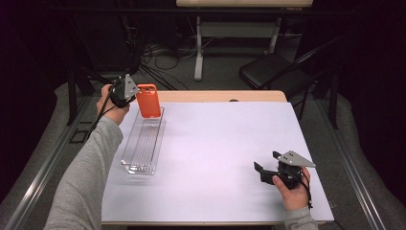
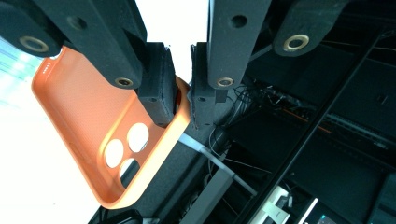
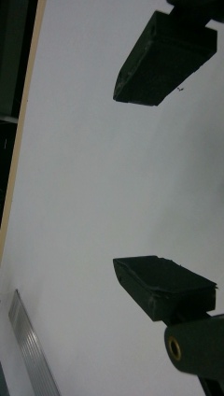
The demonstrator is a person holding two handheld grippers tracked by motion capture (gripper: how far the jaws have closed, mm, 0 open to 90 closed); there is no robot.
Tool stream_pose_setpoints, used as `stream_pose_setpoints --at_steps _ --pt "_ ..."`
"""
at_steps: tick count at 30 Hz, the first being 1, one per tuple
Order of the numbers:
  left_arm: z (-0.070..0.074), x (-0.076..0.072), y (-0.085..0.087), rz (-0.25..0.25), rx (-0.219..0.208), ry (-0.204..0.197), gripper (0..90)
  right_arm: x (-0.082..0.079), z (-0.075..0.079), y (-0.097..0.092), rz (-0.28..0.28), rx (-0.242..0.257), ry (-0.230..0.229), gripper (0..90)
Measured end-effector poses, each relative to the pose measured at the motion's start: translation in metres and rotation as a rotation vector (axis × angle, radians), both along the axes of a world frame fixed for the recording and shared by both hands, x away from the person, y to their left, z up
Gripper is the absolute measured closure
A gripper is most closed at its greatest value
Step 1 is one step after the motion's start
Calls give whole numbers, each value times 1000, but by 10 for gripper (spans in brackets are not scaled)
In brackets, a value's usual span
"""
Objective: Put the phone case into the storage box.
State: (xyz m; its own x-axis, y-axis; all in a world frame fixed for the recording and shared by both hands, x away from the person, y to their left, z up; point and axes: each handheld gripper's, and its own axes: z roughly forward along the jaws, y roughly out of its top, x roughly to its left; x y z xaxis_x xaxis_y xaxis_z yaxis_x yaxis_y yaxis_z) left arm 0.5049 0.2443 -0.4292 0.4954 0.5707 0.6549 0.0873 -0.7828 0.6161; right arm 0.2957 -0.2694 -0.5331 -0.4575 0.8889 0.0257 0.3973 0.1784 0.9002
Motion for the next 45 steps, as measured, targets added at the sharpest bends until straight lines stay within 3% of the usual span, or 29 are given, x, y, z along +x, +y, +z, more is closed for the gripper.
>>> stream_pose_setpoints --at_steps 13,18,26,39,45 --pt "-16 3 0 16 19 -24 811 1 -2 -1 -1 1 7 160" --pt "-18 4 -3 -1 13 -32 811 1 -2 -1 -2 7 6 160" --pt "-26 6 -11 -15 39 -22 811 1 -2 -1 3 0 10 161" --pt "-31 7 -14 -32 73 -45 810 2 -4 -1 11 -3 19 163" --pt "-35 6 -11 -35 62 -62 810 2 -4 -1 14 -7 19 164"
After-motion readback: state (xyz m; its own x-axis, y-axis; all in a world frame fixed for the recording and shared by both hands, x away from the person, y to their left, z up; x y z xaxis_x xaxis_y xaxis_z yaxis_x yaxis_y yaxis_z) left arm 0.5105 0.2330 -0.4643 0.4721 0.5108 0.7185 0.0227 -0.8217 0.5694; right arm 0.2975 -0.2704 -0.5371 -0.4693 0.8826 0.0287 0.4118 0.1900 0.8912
